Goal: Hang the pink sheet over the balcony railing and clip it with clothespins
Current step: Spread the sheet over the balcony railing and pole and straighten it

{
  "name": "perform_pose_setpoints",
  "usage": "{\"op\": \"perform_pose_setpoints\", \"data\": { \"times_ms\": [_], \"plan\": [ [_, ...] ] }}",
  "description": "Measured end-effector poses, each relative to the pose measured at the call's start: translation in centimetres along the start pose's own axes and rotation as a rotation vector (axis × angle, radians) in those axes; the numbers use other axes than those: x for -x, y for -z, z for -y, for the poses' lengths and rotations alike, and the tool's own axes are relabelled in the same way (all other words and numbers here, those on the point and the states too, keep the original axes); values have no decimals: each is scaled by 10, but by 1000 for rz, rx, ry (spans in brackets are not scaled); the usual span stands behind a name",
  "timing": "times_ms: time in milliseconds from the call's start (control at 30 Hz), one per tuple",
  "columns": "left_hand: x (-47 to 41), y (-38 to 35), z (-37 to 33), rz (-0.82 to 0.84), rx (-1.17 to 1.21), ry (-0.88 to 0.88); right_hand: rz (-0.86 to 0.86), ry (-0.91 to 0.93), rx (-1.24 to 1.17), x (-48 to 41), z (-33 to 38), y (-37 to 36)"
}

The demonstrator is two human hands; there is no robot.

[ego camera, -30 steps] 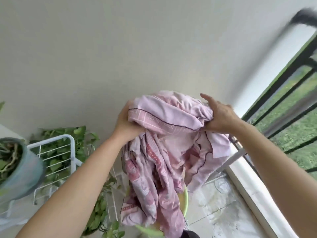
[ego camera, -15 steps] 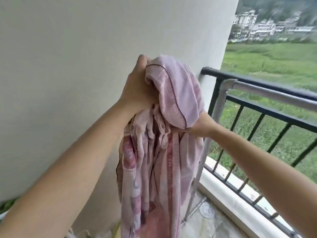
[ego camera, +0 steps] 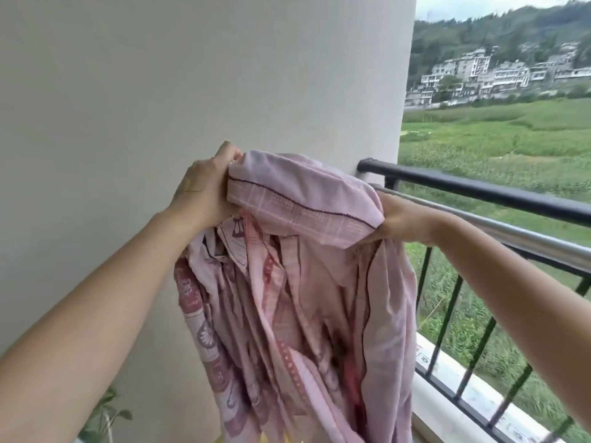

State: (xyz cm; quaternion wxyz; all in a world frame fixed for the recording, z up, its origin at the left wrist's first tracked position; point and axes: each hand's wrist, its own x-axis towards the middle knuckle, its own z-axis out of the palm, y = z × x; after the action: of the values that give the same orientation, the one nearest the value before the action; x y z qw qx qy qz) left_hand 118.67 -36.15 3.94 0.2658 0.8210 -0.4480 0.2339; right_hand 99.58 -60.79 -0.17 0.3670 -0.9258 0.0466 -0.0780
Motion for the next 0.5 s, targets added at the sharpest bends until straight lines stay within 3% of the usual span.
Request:
{"op": "perform_pose_setpoints", "data": {
  "times_ms": [67, 133, 200, 300, 400, 500],
  "plan": [
    [0, -4, -7, -3, 121, 92, 2, 84, -341, 9, -3, 4],
    [0, -8, -15, 32, 435, 148, 3, 117, -505, 10, -3, 7],
    [3, -12, -27, 75, 750, 220, 39, 144, -510, 7, 2, 4],
    [5, -22, -41, 181, 955, 297, 46, 145, -400, 4, 7, -5],
    [12, -34, -47, 307, 1046, 366, -188, 96, -182, -2, 11, -7],
    [24, -51, -38, 352, 1136, 368, -566, 42, -321, -9, 8, 13]
  ]
}}
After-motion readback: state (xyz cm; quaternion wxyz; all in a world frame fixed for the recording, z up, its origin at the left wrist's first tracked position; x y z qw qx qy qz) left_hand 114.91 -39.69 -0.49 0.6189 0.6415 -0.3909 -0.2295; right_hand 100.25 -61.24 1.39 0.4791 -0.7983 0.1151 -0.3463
